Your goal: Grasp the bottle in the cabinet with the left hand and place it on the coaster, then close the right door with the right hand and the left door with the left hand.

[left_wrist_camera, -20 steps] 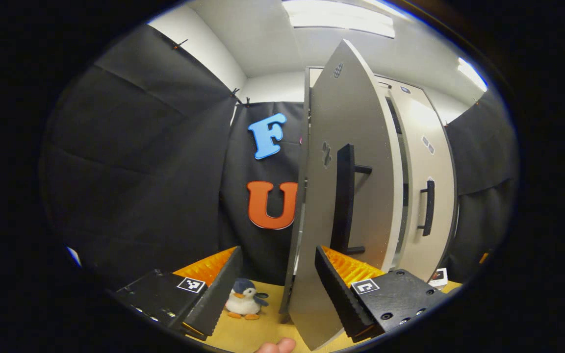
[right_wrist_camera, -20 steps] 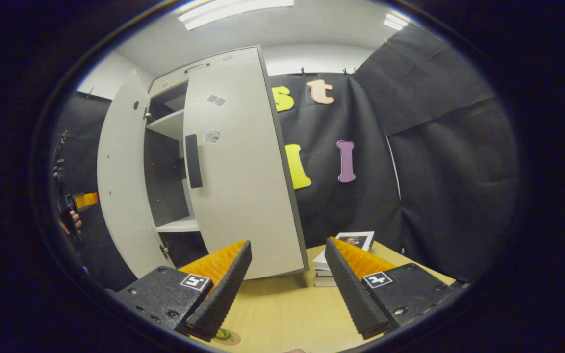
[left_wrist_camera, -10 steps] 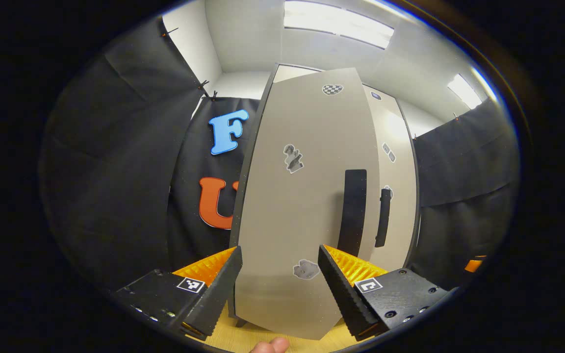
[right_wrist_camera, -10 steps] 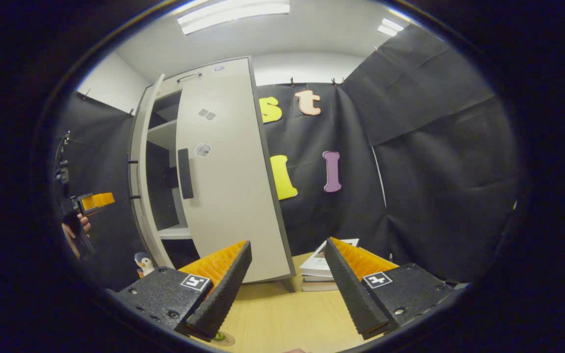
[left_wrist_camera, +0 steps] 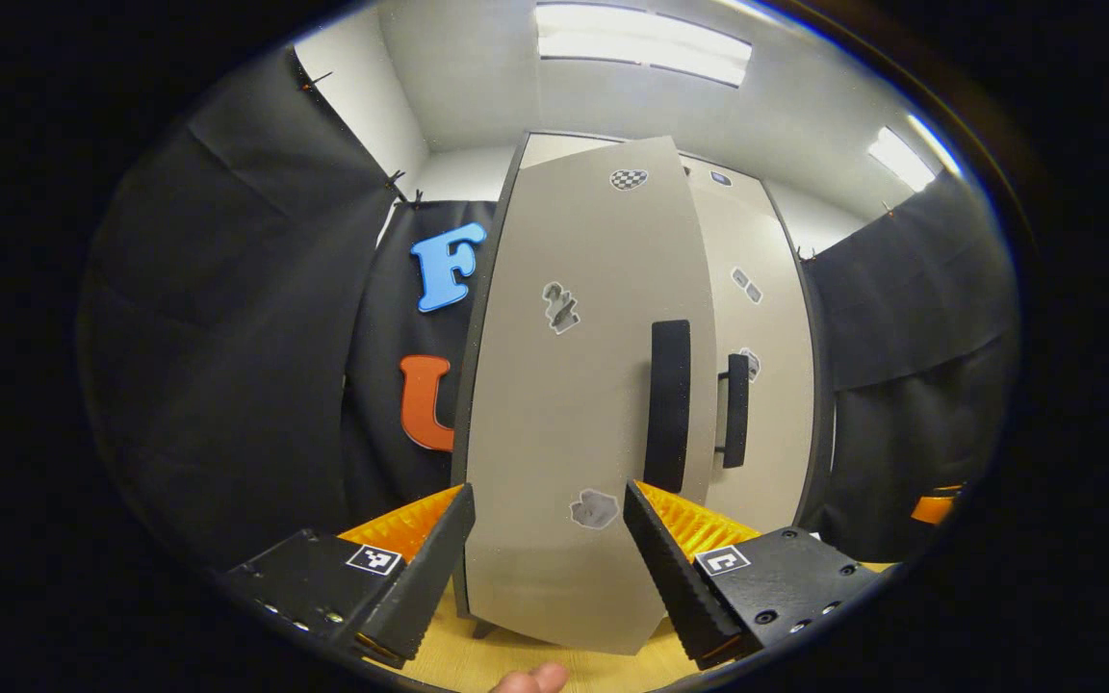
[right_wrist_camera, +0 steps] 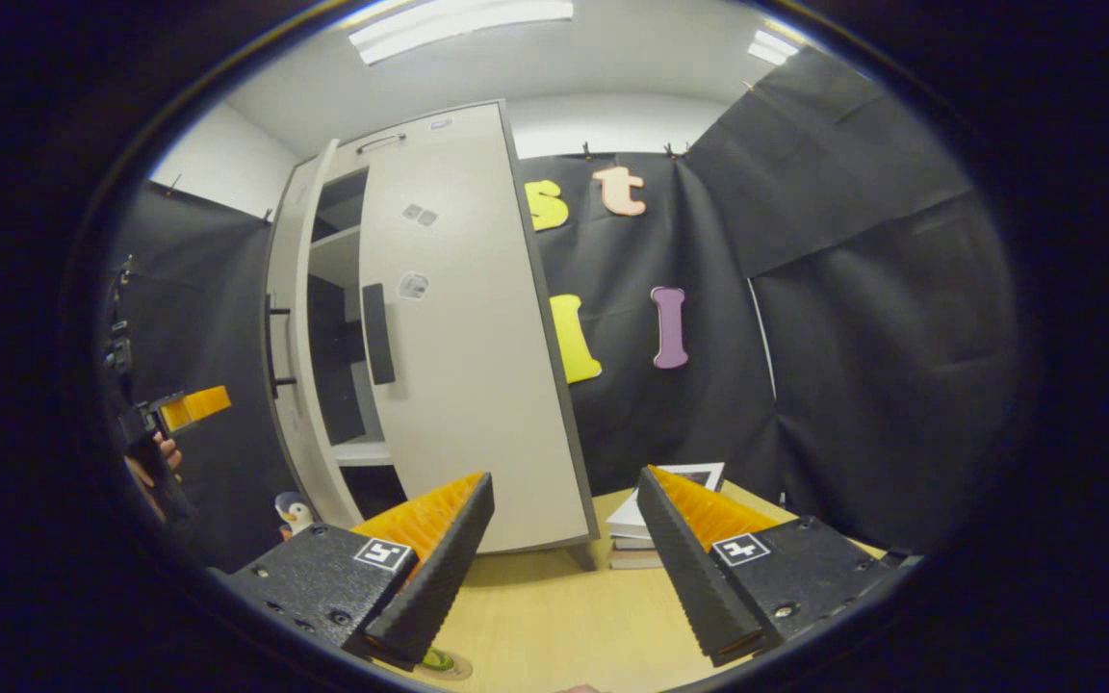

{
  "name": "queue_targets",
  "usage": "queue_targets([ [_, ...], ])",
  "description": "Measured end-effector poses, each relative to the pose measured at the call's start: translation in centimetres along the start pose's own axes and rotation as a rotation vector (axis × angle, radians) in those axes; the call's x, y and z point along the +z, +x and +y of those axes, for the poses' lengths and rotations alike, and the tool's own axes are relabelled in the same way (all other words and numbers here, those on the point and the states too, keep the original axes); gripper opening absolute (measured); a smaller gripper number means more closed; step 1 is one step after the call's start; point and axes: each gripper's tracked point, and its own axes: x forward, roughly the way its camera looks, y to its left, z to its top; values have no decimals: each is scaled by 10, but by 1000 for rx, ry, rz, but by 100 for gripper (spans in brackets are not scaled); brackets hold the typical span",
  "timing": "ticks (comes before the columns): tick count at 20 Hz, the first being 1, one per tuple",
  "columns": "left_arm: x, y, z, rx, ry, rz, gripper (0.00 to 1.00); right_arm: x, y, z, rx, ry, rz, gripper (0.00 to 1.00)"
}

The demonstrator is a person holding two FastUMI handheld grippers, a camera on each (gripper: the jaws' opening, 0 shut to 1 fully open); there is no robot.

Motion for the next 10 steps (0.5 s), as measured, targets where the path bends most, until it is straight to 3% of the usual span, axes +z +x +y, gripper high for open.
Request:
queue_targets([
  [3,-27,-18,-18,19,-47,32,95,1,9,17,42,-27,0,98],
  [4,-34,-23,-24,14,-62,33,100,2,12,24,59,-23,-9,98],
  [5,-42,-27,-32,-2,-81,34,95,3,13,30,74,-17,-15,94],
  [10,-74,-48,-45,-28,-125,77,100,-6,9,43,110,-44,6,98],
])
